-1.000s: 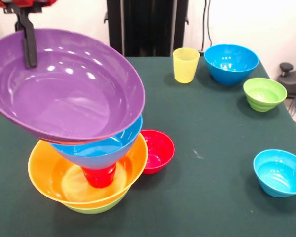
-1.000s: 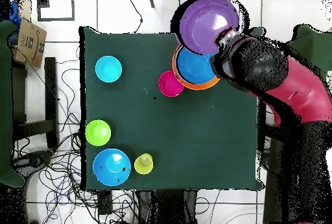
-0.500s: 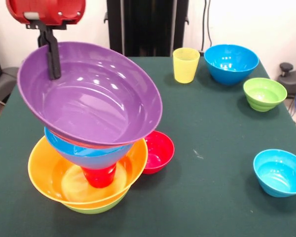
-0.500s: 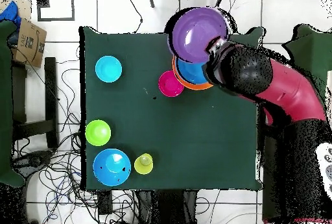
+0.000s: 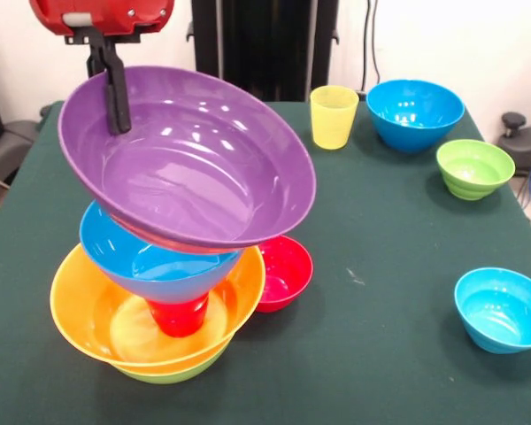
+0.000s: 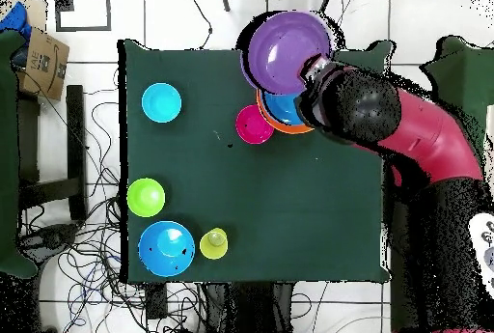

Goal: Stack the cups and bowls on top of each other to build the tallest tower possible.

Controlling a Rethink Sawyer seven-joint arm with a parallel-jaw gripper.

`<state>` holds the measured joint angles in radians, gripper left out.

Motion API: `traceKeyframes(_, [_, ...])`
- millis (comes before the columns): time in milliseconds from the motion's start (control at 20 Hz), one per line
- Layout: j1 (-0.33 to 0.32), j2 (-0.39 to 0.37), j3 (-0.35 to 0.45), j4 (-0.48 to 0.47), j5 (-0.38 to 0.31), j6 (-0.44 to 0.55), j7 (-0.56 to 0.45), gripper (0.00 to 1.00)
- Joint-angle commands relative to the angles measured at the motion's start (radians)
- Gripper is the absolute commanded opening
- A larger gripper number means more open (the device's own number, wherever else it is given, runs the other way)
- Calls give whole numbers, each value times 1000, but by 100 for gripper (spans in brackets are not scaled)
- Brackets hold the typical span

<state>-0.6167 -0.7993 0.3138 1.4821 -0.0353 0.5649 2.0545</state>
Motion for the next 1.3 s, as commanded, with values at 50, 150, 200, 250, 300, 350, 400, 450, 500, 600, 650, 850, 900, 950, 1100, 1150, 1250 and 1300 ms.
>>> traceKeyframes(50, [6, -33, 83, 80, -31, 121, -116, 0])
traceKeyframes(150, [4, -33, 87, 78, -33, 125, -118, 0])
traceKeyframes(200, [1, -31, 89, 76, -34, 127, -121, 0])
traceKeyframes(250, [-1, -29, 92, 76, -35, 125, -122, 0])
traceKeyframes(300, [-4, -28, 95, 79, -36, 121, -123, 0])
traceKeyframes(350, [-5, -28, 95, 81, -37, 120, -123, 0])
traceKeyframes(400, [-7, -29, 96, 85, -37, 118, -123, 0])
traceKeyframes(450, [-9, -28, 98, 87, -38, 117, -123, 0])
traceKeyframes(500, [-12, -26, 100, 89, -38, 114, -123, 0])
traceKeyframes(600, [-14, -24, 102, 96, -39, 108, -121, 0])
traceKeyframes(650, [-16, -23, 103, 99, -40, 106, -121, 0])
traceKeyframes(850, [-26, -20, 114, 119, -41, 87, -119, 0])
traceKeyframes(900, [-28, -19, 115, 123, -43, 83, -119, 0])
traceKeyframes(950, [-29, -17, 116, 124, -48, 80, -119, 0])
traceKeyframes(1100, [-25, -2, 101, 117, -71, 95, -119, 0])
traceKeyframes(1150, [-24, 2, 99, 114, -76, 102, -122, 0])
traceKeyframes(1250, [-23, 8, 94, 111, -81, 113, -123, 0])
traceKeyframes(1300, [-23, 7, 92, 114, -81, 117, -120, 0])
